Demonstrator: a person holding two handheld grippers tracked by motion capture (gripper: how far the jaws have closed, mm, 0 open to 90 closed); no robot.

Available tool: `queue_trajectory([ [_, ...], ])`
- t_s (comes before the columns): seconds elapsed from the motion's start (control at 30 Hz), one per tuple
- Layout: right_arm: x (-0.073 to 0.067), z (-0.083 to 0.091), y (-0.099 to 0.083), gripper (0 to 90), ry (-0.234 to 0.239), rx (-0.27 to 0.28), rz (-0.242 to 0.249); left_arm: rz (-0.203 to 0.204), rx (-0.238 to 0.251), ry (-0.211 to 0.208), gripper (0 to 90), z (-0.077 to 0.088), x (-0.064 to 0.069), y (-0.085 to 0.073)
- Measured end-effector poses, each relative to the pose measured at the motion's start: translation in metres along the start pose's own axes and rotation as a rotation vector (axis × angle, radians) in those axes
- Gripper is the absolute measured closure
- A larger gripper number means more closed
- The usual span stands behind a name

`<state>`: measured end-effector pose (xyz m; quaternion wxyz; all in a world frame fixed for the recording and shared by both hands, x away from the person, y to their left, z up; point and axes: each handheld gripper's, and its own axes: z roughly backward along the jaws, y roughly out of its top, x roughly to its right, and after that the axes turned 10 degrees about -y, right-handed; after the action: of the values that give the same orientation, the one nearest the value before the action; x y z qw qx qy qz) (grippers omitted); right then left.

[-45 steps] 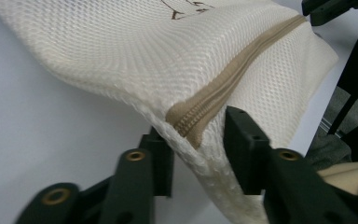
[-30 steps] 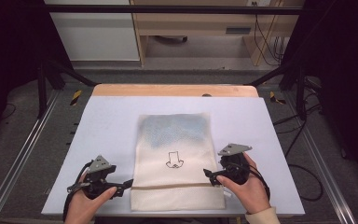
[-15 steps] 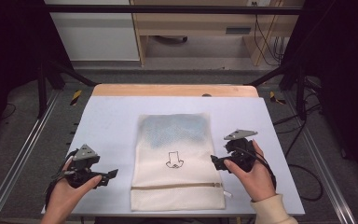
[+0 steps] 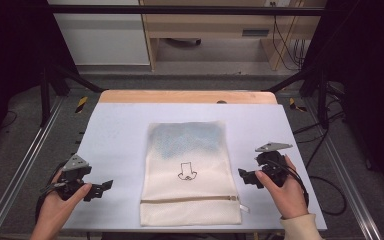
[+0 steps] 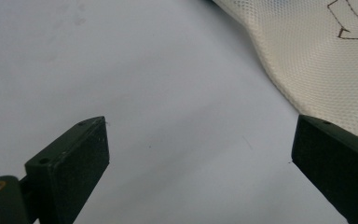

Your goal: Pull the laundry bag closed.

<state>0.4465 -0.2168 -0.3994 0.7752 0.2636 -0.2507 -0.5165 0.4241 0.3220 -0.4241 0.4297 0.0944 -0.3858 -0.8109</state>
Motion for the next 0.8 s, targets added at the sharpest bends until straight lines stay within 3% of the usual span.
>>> queue_trajectory([
  [0.3,0.02,0.001,-0.02,6.6,-0.023,-0.009,-0.059,0.004,-0.021,0.032,4.4,0.001,-0.011,-0.007],
  [0.4,0.025,0.0,-0.027,6.6,-0.035,-0.024,-0.075,-0.015,-0.032,0.02,4.7,0.0,-0.012,-0.009],
  [0.8,0.042,-0.006,-0.053,6.2,-0.071,-0.062,-0.118,-0.059,-0.097,0.058,5.3,-0.012,-0.016,-0.018],
])
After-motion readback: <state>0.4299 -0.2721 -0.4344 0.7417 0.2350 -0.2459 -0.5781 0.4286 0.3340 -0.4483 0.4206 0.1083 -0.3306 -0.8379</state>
